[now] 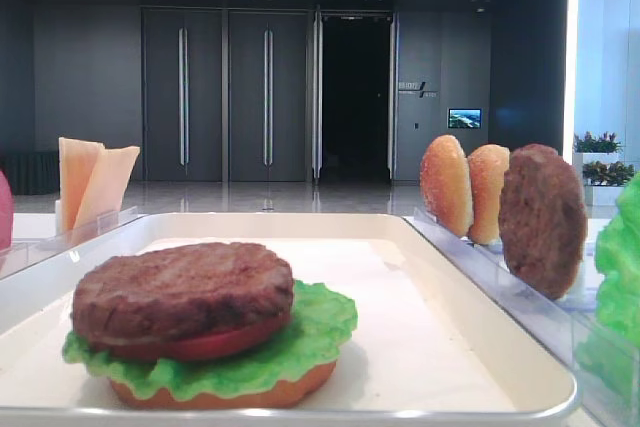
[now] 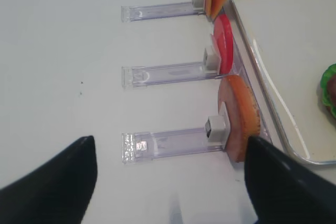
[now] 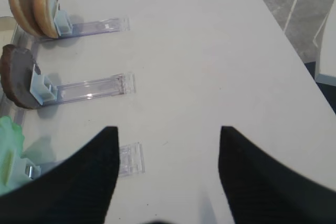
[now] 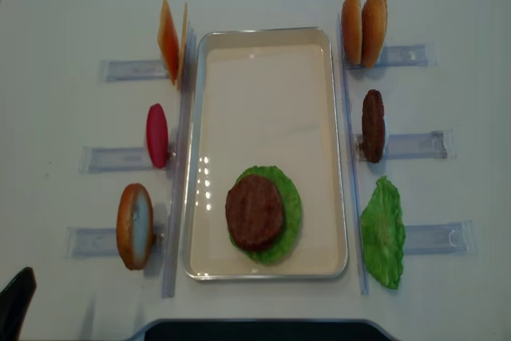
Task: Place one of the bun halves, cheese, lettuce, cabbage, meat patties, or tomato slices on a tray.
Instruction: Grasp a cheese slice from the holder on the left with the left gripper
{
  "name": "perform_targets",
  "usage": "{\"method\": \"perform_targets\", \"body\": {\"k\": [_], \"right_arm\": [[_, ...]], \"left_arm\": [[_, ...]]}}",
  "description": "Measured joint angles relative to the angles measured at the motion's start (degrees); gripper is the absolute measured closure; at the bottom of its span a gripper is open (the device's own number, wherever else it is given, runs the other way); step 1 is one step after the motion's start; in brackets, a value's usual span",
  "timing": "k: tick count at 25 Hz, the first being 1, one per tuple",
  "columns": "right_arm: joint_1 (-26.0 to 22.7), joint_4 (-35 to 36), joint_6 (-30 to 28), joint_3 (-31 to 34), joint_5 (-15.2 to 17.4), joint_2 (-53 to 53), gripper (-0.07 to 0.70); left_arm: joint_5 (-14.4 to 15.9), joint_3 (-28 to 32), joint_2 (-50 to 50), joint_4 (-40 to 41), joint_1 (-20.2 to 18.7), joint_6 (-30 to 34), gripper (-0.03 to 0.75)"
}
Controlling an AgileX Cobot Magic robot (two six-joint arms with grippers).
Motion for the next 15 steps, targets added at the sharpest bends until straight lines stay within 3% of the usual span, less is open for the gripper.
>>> {"method": "perform_targets", "body": {"k": [8,15], "right_arm": [[0.00,0.00,0.00,0.00,0.00,0.00,0.204],[0.00,0.00,0.00,0.00,0.00,0.00,0.204]], "left_arm": [[0.00,0.00,1.26,0.27,0.00,0.05,0.085],[0.88,-2.52,15.02,1.96,0.00,-3.79,0.087]]}}
